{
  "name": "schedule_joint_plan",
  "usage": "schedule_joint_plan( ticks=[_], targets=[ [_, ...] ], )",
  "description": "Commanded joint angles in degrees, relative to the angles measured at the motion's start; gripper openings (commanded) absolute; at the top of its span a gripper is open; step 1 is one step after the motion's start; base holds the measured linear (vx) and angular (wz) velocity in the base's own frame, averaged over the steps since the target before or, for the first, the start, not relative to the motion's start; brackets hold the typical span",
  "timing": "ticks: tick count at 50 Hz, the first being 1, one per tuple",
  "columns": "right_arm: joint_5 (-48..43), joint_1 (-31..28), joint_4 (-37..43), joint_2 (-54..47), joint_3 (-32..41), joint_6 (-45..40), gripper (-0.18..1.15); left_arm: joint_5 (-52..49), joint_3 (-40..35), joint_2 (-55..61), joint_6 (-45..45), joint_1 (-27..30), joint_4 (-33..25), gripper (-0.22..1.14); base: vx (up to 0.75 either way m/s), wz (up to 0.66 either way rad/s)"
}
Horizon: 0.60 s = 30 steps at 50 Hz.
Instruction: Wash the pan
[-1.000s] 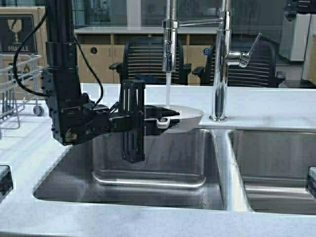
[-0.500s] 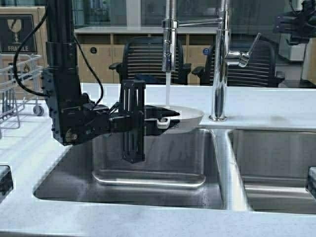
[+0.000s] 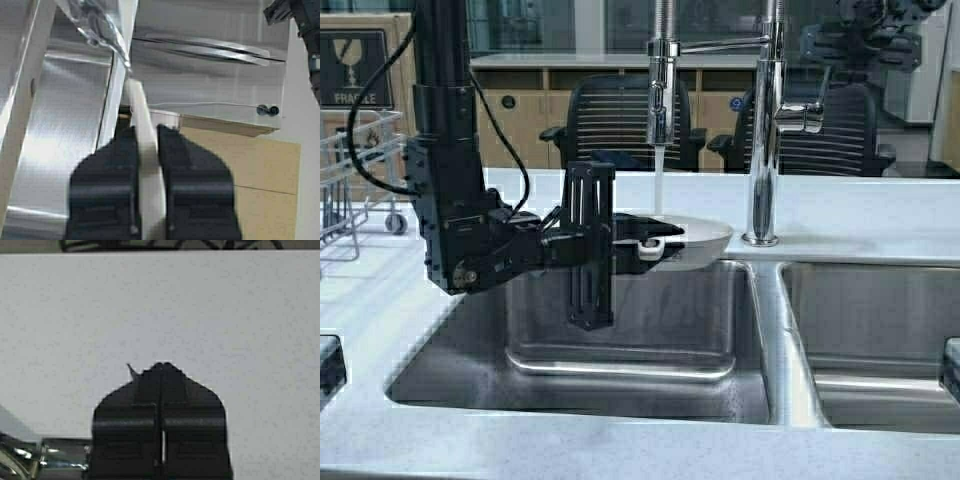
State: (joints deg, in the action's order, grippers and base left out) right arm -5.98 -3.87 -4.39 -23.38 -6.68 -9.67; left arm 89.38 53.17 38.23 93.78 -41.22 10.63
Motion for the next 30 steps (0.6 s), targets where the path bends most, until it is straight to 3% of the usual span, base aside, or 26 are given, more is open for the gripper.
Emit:
schedule_joint_plan(
  ticks=[1,12,19,30],
  targets=[
    [0.88,-3.78,-1.05,2.02,3.08,0.09,0.05,2.81,-1.14,-1.85,-0.97,-0.18,-0.44,0.02,0.0,0.0],
    [1.14,-2.2,-2.72,7.47,1.14,-0.18,0.05,12.3,-5.45,1.85,-1.41,-0.18,-1.67,0.02,0.0,-0.01],
    [0.79,0.97,-2.72,12.66,-2.81,-0.18,0.05,11.95,-7.29,2.29,-5.62,-0.18,-2.37,0.02,0.0,0.0],
    [-1.41,4.48,-2.72,20.65,-11.43,-0.09,0.05,3.96,-3.78,-0.35,-9.05,-0.18,-8.88,0.02,0.0,0.0]
  ],
)
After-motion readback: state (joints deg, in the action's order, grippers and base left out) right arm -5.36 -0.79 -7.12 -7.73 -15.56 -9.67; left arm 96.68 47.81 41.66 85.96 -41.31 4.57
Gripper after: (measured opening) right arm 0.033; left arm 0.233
